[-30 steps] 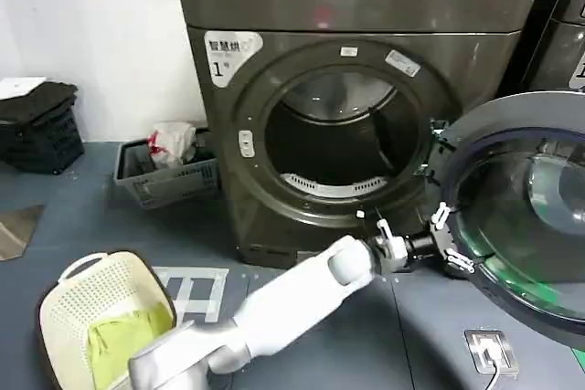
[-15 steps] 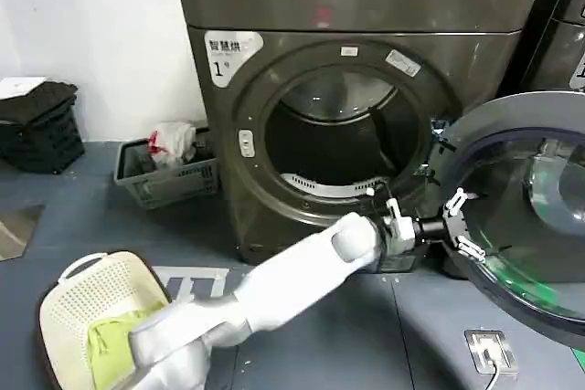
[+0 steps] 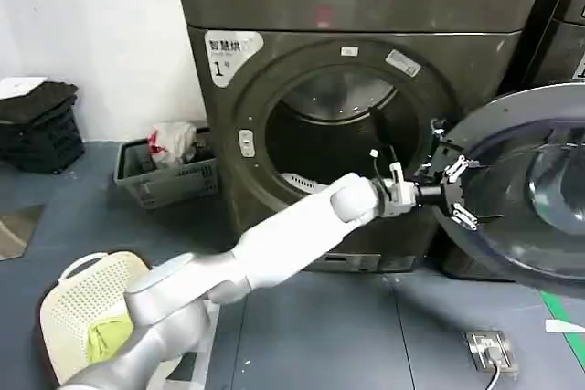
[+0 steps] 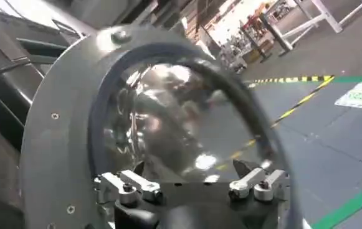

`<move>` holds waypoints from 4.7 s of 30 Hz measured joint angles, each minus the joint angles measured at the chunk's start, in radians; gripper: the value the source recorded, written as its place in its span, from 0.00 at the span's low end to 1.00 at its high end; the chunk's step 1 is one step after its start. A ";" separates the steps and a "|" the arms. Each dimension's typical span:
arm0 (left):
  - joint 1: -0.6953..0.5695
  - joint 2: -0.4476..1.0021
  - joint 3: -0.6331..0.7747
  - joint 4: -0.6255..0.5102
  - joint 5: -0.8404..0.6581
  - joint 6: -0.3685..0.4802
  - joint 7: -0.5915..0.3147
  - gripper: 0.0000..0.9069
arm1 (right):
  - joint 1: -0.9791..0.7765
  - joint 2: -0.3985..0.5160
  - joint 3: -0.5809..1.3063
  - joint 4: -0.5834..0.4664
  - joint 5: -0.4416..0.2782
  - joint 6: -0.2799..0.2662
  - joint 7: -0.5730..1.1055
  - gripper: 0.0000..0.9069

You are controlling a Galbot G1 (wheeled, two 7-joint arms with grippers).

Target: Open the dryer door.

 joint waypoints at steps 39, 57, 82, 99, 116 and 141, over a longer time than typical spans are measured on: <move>0.201 0.195 -0.031 -0.529 -0.161 0.292 -0.148 1.00 | 0.014 0.000 -0.020 0.024 0.035 -0.012 -0.054 1.00; 0.564 0.740 -0.422 -0.994 -0.332 0.719 -0.332 1.00 | 0.035 0.000 -0.086 0.032 0.032 -0.025 -0.066 1.00; 0.861 1.074 -0.917 -1.045 -1.329 1.061 -1.212 1.00 | 0.055 0.000 -0.188 0.034 0.060 -0.046 -0.091 1.00; 0.891 1.248 -0.914 -1.011 -1.985 1.060 -1.591 1.00 | 0.051 0.000 -0.181 0.034 0.111 -0.024 -0.104 1.00; 0.954 1.329 -0.946 -0.942 -1.998 1.060 -1.603 1.00 | 0.048 0.000 -0.174 -0.004 0.117 0.057 -0.121 1.00; 1.101 1.328 -1.052 -0.893 -2.034 1.060 -1.608 1.00 | 0.051 0.000 -0.173 -0.035 0.140 0.113 -0.130 1.00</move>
